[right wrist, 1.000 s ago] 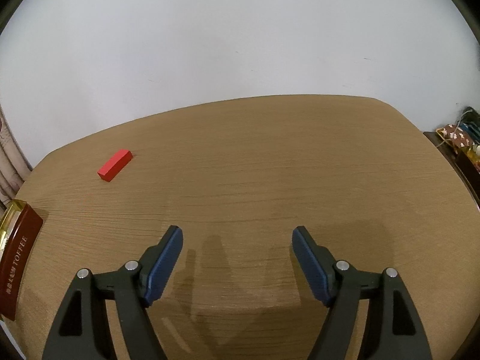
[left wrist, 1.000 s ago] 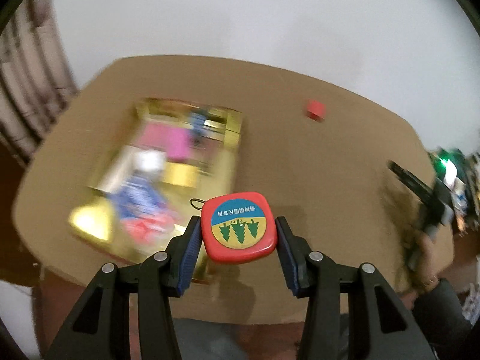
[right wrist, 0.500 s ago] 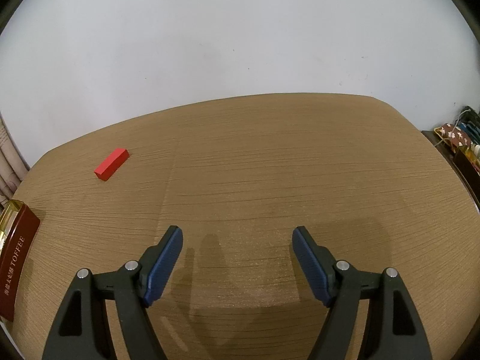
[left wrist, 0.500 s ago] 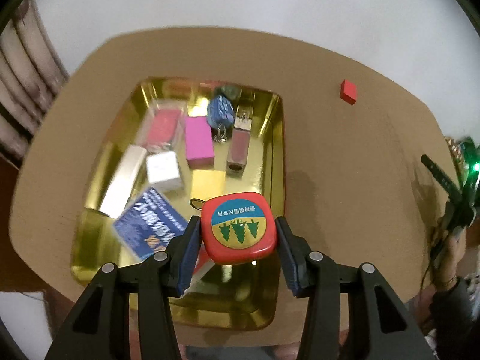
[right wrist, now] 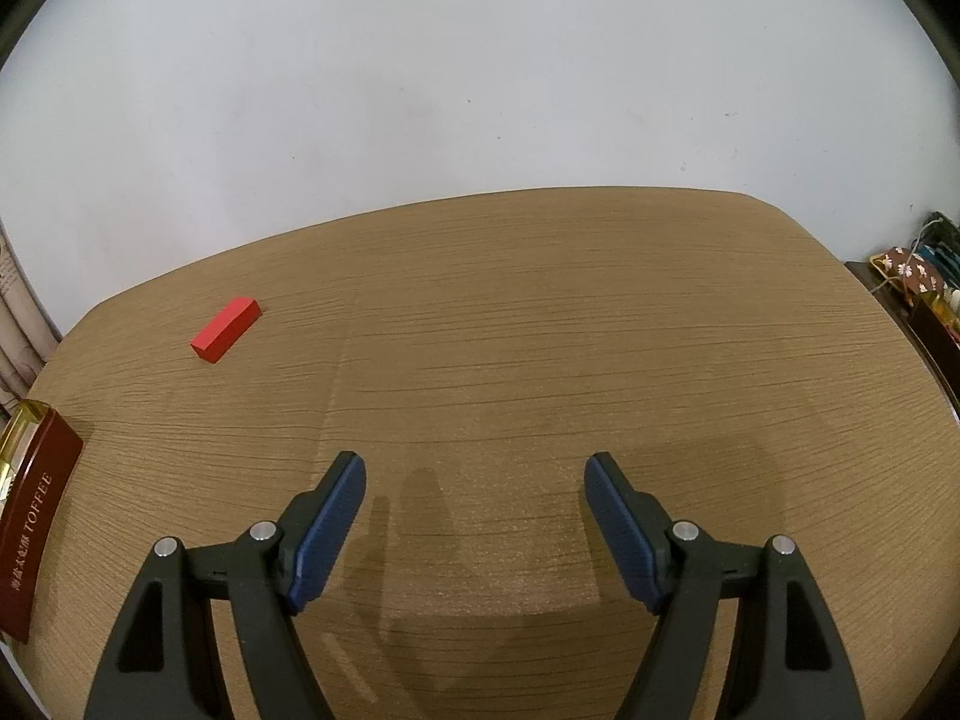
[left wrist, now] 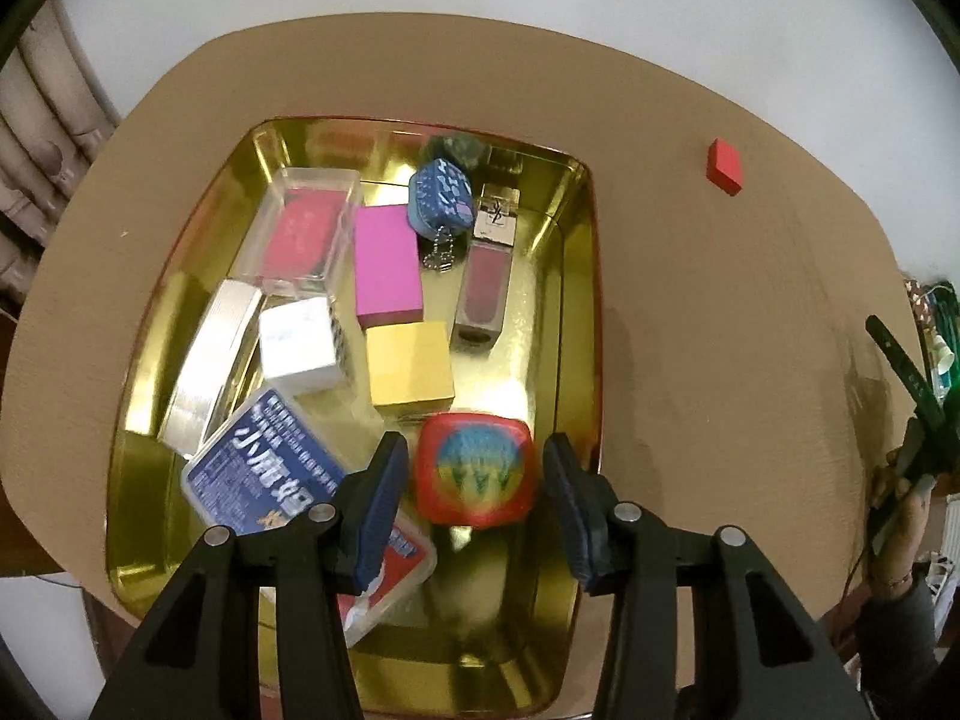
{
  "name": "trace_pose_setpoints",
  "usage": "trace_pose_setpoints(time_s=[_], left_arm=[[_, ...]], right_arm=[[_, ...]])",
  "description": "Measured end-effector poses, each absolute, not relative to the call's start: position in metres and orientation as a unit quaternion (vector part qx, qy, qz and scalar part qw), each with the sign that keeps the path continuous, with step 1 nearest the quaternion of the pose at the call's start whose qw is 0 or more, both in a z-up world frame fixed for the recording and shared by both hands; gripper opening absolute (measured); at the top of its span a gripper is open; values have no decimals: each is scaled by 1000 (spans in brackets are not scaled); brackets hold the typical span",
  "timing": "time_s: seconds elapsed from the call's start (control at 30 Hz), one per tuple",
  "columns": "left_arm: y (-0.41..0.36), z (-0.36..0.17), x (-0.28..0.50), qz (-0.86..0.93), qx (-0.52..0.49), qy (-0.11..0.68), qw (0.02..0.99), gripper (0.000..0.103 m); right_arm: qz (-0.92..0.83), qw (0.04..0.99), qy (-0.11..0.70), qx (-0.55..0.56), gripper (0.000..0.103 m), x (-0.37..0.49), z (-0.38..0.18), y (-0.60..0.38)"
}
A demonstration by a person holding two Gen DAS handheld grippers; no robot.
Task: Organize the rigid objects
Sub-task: 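Carry the tape measure into the gold tin and open the left tool, then move the right tool to the red block and grasp it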
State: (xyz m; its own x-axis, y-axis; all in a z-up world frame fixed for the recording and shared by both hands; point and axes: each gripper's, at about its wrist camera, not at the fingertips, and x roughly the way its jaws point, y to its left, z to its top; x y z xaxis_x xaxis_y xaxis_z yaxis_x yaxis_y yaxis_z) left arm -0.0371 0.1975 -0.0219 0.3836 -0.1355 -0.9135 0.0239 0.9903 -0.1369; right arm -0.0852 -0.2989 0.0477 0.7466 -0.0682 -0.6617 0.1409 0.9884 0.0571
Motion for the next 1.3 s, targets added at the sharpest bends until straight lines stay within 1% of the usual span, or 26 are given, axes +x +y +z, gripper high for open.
trace_pose_setpoints(time_s=[0.13,0.3,0.37,0.43,0.5,0.57,0.6,0.67,0.73,0.77,0.8,0.83,0.87,0.97,1.13,1.23,1.3], left_arm=[[198,-27,-27,-36,-43,558,828,42],[201,-14,-40,-30,-52,525,849,45],[200,-5,-55,-21,-48,503,863,53],[200,1,-70,-22,-55,485,873,58],[197,5,-89,-13,-51,465,884,62],[191,7,-109,2,-40,444,895,71],[190,8,-119,6,-38,436,899,72],[188,8,-143,20,-32,418,908,83],[189,7,-160,32,-38,406,913,85],[191,7,-173,29,-47,398,916,88],[192,6,-178,28,-50,396,916,90],[196,5,-189,36,-54,394,917,95],[201,4,-197,42,-58,390,918,96],[219,-1,-218,61,-77,381,919,98],[247,-16,-226,102,-94,394,909,100],[266,-28,-222,123,-107,419,893,100],[281,-34,-222,125,-136,430,884,100]], right_arm=[[-56,933,351,52,78,-85,48,-299],[-55,933,351,54,78,-85,46,-303],[-55,933,351,54,78,-85,46,-303],[-56,933,351,54,78,-85,46,-303],[-58,933,351,55,78,-87,45,-306],[-60,933,351,54,78,-87,45,-306],[-62,932,353,53,78,-86,45,-306],[-69,929,361,50,78,-82,44,-303],[-81,919,385,40,78,-75,38,-298],[-91,905,415,28,79,-66,32,-295],[-96,903,420,11,80,-63,32,-290],[-102,897,430,-6,80,-59,32,-283],[-96,891,443,-4,80,-55,35,-278],[-26,871,484,78,80,-32,48,-260],[11,856,498,136,80,20,78,-209],[9,843,517,147,80,55,80,-180],[3,838,526,144,80,75,77,-160]])
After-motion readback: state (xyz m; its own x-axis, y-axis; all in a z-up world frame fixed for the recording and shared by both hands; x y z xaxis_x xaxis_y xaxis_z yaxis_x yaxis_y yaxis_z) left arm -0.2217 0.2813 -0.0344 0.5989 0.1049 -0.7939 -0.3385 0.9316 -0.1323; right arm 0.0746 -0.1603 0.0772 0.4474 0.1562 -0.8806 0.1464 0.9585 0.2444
